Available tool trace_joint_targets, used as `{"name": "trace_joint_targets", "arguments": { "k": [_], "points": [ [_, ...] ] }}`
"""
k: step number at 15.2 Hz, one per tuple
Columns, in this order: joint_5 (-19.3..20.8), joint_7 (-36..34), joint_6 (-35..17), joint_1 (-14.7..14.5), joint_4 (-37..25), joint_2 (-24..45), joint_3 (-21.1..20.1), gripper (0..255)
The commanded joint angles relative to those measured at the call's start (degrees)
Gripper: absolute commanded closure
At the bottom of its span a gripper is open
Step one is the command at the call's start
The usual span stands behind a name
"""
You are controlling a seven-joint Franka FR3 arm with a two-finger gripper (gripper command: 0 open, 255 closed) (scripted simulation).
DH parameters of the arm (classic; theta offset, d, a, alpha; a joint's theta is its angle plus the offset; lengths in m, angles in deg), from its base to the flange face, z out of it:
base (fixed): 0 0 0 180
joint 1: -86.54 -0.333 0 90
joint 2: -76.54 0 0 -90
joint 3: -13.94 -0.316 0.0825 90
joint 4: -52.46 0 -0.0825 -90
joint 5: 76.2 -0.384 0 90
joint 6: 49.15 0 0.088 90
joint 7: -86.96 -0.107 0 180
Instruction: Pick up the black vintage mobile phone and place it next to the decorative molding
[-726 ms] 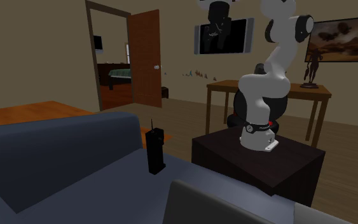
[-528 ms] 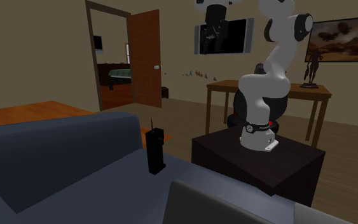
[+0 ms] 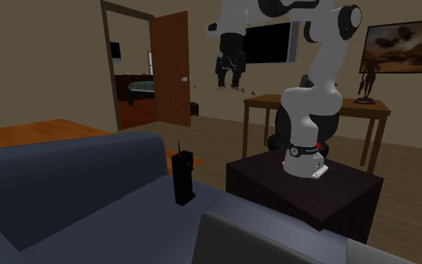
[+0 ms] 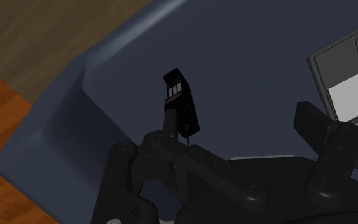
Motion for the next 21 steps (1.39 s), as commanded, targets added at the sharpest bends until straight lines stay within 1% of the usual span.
{"name": "trace_joint_targets", "arguments": {
  "k": [1, 9, 13, 18, 19, 21],
  "points": [
    [0.20, 1.60, -2.95, -0.24, 0.34, 3.43, 0.91, 0],
    [-0.38, 8.42, -12.68, -1.06, -2.20, 19.29, 4.29, 0],
    [-1.61, 12.05, -16.62, -1.24, -5.08, 27.99, 5.45, 0],
    [-3.75, 16.58, -20.40, -0.86, -10.15, 39.24, 6.00, 0],
    [-4.07, 17.21, -20.84, -0.72, -11.03, 40.91, 5.97, 0],
    [-4.35, 17.41, -22.29, -0.64, -10.37, 41.72, 5.90, 0]
  ]
}}
